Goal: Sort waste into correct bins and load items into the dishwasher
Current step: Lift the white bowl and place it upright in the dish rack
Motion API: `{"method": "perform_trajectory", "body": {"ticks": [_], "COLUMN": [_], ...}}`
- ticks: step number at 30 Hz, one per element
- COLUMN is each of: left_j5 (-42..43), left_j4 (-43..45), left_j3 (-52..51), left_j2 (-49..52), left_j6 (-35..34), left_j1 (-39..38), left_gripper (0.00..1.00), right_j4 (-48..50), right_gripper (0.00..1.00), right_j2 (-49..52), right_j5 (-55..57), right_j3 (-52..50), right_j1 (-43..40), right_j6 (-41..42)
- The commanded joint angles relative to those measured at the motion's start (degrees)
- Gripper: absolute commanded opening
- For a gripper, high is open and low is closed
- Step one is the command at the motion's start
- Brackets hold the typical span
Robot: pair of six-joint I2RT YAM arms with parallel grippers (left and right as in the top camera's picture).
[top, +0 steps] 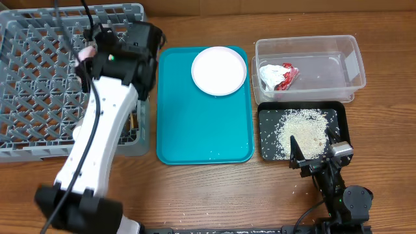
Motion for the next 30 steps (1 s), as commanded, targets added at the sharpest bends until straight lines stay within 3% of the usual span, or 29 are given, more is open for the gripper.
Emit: {"method": "perform_trajectory", "body": {"ticks": [1, 18, 25, 30], "left_j5": [-9.44, -14.01, -5.31, -5.05], "left_j4": [0.83, 8.98, 13.29, 12.85], "left_j3": [-0.83, -0.81, -0.83, -0.83], "left_j2": [5.22, 21.31, 22.80, 25.40], "left_j6": [0.31, 3.04, 5.88, 6.12], "left_j1": [3.39, 10.99, 11.39, 10.47], "left_gripper": [0.04, 0.04, 0.04, 0.04], "right_j4": [0.42, 0.42, 0.42, 0.42], "right_gripper": [1.00, 1.00, 1.00, 1.00], "right_j2": [-0.68, -0.68, -0.68, -0.68], "right_j5": [0.13, 0.13, 0.13, 0.13], "right_j3": [-0.61, -0.61, -0.61, -0.61], "right_j1": [-0.15, -0.15, -0.15, -0.15], "right_j6": [0.22, 0.22, 0.22, 0.22]}}
